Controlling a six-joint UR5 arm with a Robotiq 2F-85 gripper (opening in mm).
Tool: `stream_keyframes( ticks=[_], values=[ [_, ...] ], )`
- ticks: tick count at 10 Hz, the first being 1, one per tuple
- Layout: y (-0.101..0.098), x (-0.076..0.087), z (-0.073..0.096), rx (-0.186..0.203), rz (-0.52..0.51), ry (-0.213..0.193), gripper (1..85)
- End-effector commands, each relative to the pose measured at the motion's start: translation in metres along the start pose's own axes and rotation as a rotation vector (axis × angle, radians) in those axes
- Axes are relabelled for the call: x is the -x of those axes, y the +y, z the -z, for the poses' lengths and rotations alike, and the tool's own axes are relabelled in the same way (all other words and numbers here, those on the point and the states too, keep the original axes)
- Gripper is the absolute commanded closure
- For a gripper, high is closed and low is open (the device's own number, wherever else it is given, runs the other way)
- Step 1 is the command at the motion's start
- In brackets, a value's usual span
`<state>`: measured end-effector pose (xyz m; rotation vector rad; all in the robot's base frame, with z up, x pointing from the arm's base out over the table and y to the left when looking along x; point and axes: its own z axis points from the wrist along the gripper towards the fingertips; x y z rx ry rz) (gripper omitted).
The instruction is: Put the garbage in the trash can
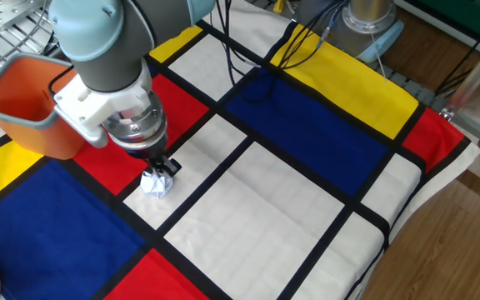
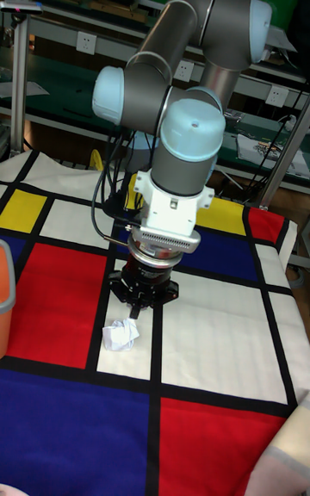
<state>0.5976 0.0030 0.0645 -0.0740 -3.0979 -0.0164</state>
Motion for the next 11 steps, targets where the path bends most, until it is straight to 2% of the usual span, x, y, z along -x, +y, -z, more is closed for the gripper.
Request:
stream_keyframes(
  ticks=[1,2,5,7,8,10,11],
  values=[
    [0.0,0.003,-0.001,0.01,-0.036,-0.01,84.7],
    [-0.006,0.002,-0.001,-0.01,-0.073,-0.006,84.7],
    [-0.04,0.003,0.002,-0.139,-0.23,-0.024,84.7],
    [-0.051,0.002,0.004,-0.185,-0.255,-0.029,84.7],
    [-0.044,0.001,0.002,-0.156,-0.228,-0.019,84.7],
    [-0.039,-0.001,0.002,-0.138,-0.179,-0.007,84.7],
    [-0.033,-0.001,0.001,-0.114,-0.156,-0.003,84.7]
  ],
)
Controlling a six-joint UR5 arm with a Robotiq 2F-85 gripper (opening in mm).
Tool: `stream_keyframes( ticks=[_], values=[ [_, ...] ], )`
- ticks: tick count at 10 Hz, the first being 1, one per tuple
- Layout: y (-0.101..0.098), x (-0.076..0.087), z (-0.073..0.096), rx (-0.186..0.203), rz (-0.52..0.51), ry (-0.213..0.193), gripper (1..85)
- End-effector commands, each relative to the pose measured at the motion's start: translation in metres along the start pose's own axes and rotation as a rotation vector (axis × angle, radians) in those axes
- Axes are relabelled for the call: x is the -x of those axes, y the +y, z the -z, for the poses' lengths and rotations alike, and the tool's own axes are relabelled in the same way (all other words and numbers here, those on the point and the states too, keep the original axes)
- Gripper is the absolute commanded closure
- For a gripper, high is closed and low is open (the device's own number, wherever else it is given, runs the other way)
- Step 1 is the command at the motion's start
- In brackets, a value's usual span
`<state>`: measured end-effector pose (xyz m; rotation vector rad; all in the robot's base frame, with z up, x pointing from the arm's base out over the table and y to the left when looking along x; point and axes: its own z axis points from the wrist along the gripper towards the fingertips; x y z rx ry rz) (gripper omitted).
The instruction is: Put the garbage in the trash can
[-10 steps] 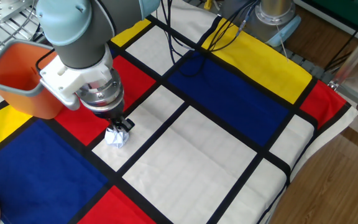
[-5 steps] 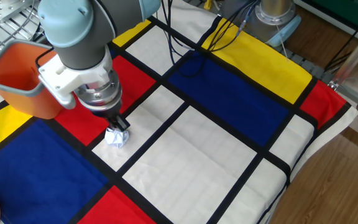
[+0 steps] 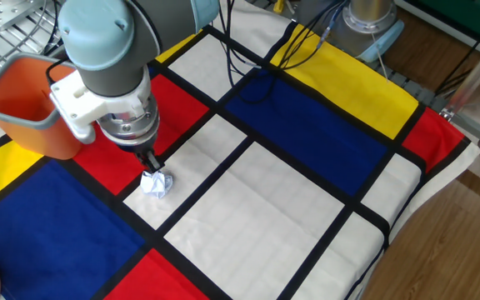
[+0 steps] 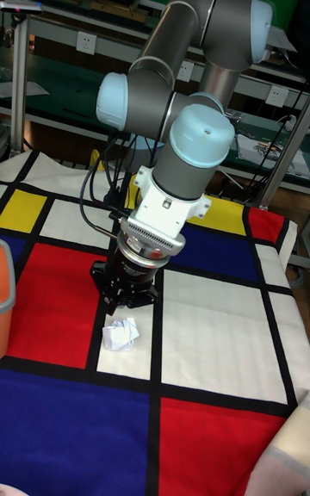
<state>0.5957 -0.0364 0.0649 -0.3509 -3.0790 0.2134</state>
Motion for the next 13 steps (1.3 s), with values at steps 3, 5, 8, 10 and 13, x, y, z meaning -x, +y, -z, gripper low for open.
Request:
stream_keyframes(
  ticks=[3,5,8,10,13],
  values=[
    [0.01,-0.001,0.001,0.067,0.069,0.012,84.3],
    [-0.007,0.0,0.0,0.056,0.135,0.012,73.7],
    [-0.021,0.0,0.002,0.049,0.182,0.014,54.3],
    [-0.021,-0.001,0.001,0.045,0.199,0.014,41.7],
    [-0.004,-0.005,0.001,0.019,0.171,0.009,32.3]
  ],
)
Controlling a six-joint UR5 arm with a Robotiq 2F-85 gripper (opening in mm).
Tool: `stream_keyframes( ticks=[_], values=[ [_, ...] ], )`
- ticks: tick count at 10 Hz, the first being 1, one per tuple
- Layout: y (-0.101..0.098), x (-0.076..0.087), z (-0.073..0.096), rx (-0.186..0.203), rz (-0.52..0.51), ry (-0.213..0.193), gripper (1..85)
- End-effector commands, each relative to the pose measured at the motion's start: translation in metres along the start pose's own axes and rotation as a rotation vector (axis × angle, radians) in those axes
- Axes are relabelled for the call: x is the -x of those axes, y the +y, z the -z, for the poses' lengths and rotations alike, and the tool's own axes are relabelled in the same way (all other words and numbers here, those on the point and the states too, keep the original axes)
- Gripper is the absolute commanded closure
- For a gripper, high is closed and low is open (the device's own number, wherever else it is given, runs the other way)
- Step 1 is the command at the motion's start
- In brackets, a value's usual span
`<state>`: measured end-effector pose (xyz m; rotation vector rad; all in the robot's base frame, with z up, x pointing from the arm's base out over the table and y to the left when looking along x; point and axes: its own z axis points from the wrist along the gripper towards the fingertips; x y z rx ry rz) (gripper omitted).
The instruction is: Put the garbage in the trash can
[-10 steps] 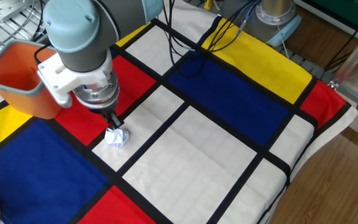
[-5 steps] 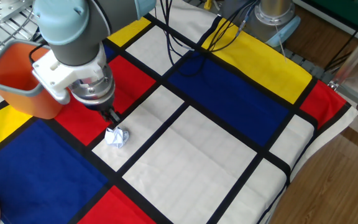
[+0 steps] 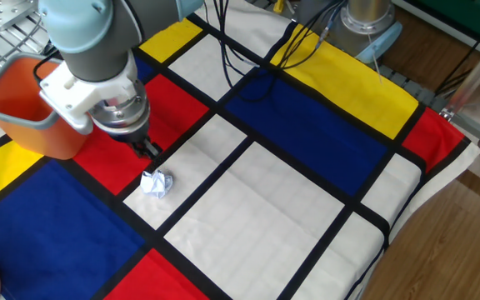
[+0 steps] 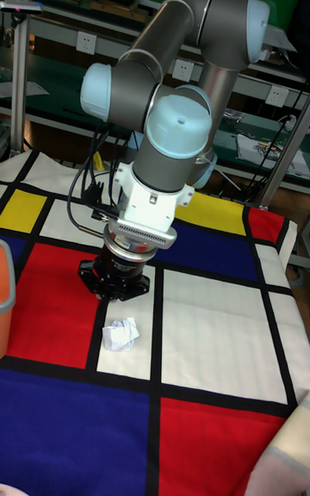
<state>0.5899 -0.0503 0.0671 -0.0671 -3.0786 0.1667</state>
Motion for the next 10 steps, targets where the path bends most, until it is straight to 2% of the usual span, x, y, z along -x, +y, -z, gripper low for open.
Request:
stream_keyframes(
  ticks=[1,3,4,5,8,9,10],
  values=[
    [0.018,0.0,0.003,-0.014,-0.011,-0.006,29.3],
    [0.029,-0.002,0.005,-0.012,0.002,-0.001,21.0],
    [0.035,-0.002,0.005,-0.001,0.019,0.0,16.3],
    [0.044,-0.002,0.006,0.027,0.036,-0.002,9.7],
    [0.059,-0.001,0.011,0.07,0.069,-0.004,6.3],
    [0.052,-0.008,0.012,0.07,0.11,0.021,2.3],
    [0.048,-0.022,0.013,0.082,0.144,0.074,0.7]
  ],
)
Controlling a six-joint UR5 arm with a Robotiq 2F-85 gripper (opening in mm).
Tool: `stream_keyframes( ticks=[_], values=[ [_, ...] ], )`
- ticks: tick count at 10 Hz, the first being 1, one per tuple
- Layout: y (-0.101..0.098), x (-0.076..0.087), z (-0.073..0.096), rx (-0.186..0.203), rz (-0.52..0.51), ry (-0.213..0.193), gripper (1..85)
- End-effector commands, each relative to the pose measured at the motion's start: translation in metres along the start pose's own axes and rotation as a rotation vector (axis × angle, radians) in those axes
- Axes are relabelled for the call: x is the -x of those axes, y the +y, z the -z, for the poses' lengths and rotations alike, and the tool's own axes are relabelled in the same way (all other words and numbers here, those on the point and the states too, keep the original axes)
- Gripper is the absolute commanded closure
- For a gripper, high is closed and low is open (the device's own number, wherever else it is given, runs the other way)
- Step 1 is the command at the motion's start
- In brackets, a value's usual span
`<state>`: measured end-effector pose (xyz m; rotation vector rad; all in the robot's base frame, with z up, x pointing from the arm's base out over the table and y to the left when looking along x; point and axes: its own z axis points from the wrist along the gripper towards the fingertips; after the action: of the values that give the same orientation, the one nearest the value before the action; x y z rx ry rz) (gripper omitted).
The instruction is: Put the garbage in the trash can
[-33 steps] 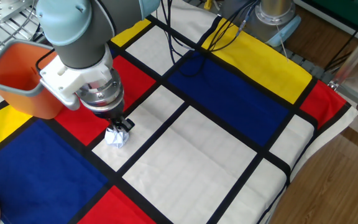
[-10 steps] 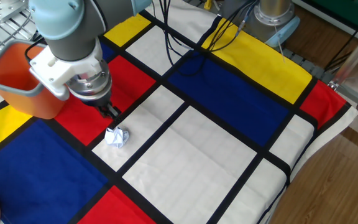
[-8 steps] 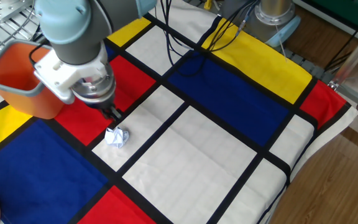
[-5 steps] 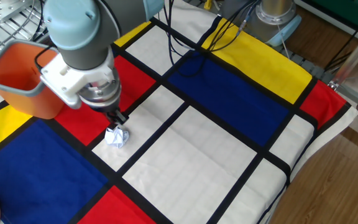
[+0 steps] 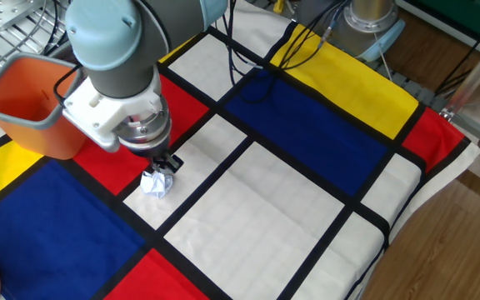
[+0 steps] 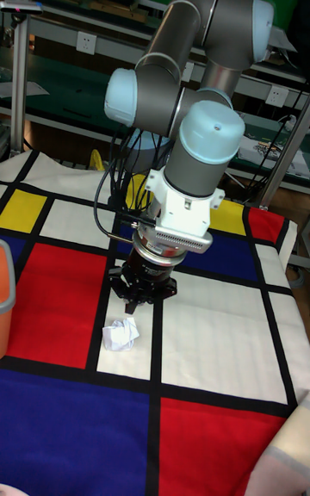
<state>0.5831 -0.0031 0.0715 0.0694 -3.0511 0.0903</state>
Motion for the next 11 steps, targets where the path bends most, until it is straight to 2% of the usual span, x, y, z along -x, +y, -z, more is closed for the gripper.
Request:
stream_keyframes(
  ticks=[1,8,11],
  values=[
    [0.001,-0.015,0.003,0.044,0.059,0.051,0.7],
    [-0.003,-0.014,0.005,0.032,0.056,0.044,0.7],
    [-0.006,0.001,-0.005,0.051,0.07,0.016,0.7]
  ],
)
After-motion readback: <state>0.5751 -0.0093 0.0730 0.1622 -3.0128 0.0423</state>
